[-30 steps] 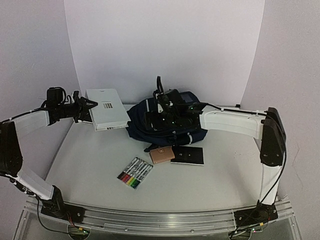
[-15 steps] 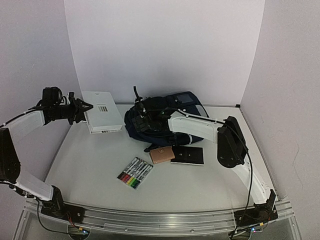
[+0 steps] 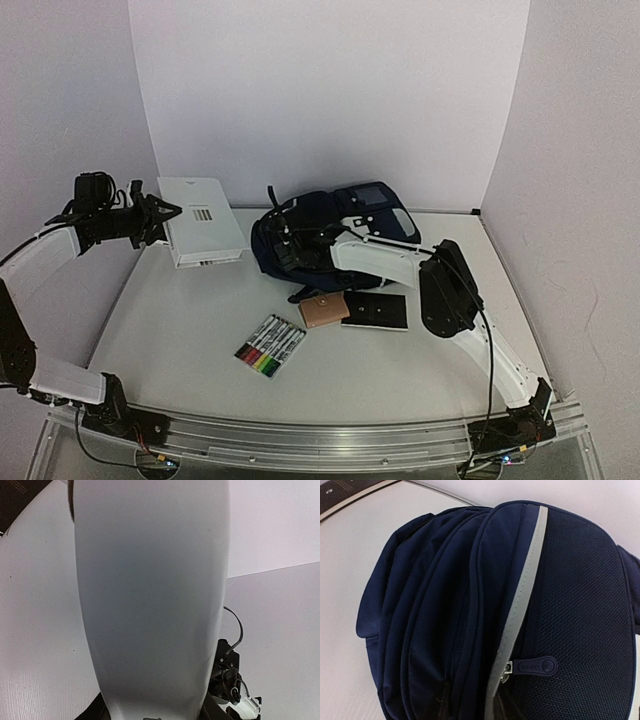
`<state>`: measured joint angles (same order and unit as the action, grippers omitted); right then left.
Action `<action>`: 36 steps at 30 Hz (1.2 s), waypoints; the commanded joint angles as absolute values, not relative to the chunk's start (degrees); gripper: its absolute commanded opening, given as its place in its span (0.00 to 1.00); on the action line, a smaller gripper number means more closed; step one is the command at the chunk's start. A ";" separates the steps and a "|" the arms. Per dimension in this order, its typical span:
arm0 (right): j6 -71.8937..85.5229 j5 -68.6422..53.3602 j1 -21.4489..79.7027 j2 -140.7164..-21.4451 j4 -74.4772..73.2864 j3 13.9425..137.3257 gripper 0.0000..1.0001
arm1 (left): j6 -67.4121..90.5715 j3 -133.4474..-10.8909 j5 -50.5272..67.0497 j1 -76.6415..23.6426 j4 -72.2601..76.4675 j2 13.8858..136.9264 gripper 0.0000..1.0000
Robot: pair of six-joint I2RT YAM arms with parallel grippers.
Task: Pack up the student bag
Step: Place the book in the student bag.
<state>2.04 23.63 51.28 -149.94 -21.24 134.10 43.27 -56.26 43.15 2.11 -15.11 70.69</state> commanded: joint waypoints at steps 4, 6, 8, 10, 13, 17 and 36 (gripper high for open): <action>7.17 22.04 49.29 -140.35 -16.05 128.55 0.00 | 44.01 -53.37 45.59 2.46 -12.18 68.19 0.30; 8.06 22.06 49.13 -136.32 -12.79 125.18 0.00 | 44.35 -52.69 45.78 2.46 -11.08 68.76 0.30; 9.14 21.81 48.82 -132.53 -9.80 121.25 0.00 | 44.40 -52.29 45.46 2.46 -10.26 69.52 0.30; 10.24 21.21 48.42 -129.12 -7.36 118.12 0.00 | 44.78 -52.10 45.77 2.46 -8.92 70.81 0.30; 11.88 19.82 47.71 -124.44 -3.72 113.36 0.00 | 46.22 -51.68 47.87 2.46 -5.60 73.36 0.30; 15.77 15.88 45.86 -119.15 1.36 106.77 0.00 | 48.20 -50.94 50.23 2.37 -1.12 76.05 0.30; 27.21 -3.94 42.02 -106.55 20.07 88.88 0.00 | 54.95 -59.22 48.45 -8.20 15.82 94.92 0.30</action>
